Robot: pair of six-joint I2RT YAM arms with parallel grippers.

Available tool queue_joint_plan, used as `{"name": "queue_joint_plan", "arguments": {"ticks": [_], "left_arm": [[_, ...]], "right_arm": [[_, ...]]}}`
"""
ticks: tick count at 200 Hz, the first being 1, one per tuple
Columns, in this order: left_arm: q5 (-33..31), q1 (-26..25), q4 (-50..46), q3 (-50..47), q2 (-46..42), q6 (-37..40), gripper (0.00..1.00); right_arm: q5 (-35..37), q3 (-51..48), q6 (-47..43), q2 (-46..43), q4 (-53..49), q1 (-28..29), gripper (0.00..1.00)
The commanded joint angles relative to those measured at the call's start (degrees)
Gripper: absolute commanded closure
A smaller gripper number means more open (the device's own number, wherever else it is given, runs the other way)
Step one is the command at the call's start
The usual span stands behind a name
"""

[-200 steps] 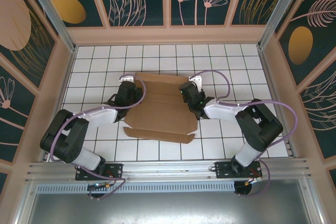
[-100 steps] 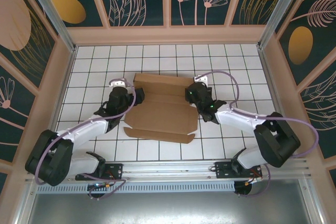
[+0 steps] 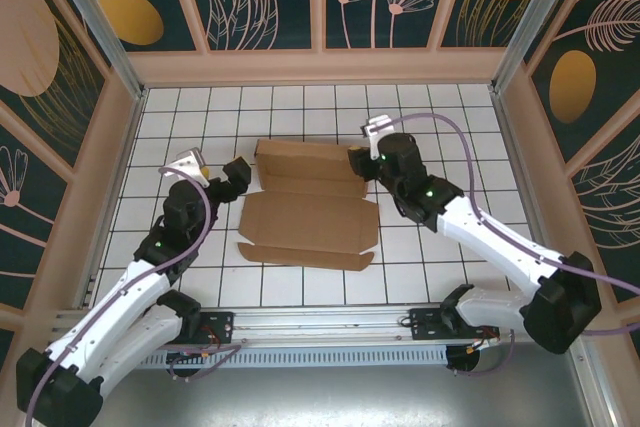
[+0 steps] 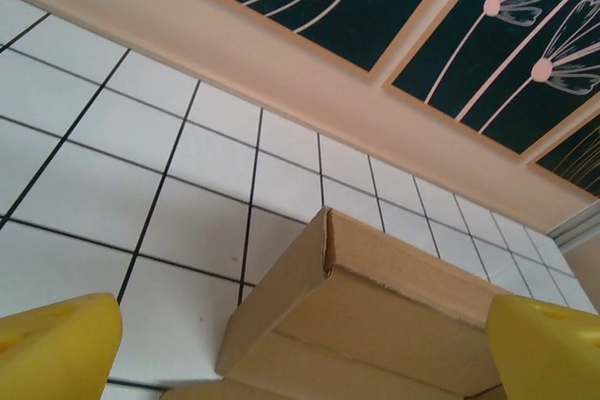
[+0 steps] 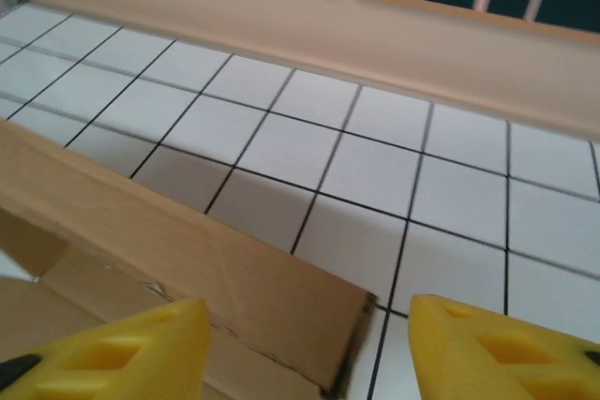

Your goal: Fold the paper box

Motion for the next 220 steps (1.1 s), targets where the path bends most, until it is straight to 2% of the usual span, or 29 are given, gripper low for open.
{"name": "queue_joint_plan", "arguments": {"ticks": [1,15,25,33,41,59,72,82,176,191,220], "left_arm": [[3.36,0.27,-8.35,4.64,0.0,1.79,0.01],[3.16,0.28,-9.98,6.03,-0.17,0.28,0.01],[3.47,0.29,-9.38,5.75,-1.26,-3.35,0.01],[5.83,0.35,-8.16,5.49,-1.35,-5.22,0.01],[8.57,0.46,-7.78,6.0,-0.3,-6.48,0.01],[14.04,0.47,-9.8,8.71,4.4,-9.83,0.01],[19.1,0.46,-10.01,10.55,7.03,-9.88,0.01],[20.7,0.45,-10.71,11.97,7.71,-9.59,0.01],[21.48,0.46,-13.48,18.6,8.92,-7.86,0.01],[21.5,0.45,-13.66,18.91,9.25,-8.05,0.01],[21.44,0.45,-14.19,19.75,9.73,-8.16,0.01]], "right_arm": [[-6.13,4.72,-6.55,4.56,-6.24,0.03,0.46],[-7.85,7.81,-6.77,7.52,-8.5,0.14,0.53],[-8.39,9.93,-7.24,9.98,-9.8,0.06,0.67],[-7.9,11.51,-7.32,11.67,-10.48,0.0,0.76],[-8.47,12.79,-7.05,13.22,-10.86,-0.25,0.79],[-9.18,15.57,-4.54,16.09,-12.27,-1.11,0.81],[-9.35,16.9,-2.39,17.59,-13.44,-1.49,0.81],[-9.94,17.37,-1.32,18.68,-14.37,-1.76,0.81],[-14.1,19.65,1.89,27.48,-14.49,-8.4,0.81],[-18.33,20.47,3.56,29.18,-14.64,-11.24,0.81],[-18.87,21.75,4.66,32.69,-14.77,-12.05,0.8]]}}
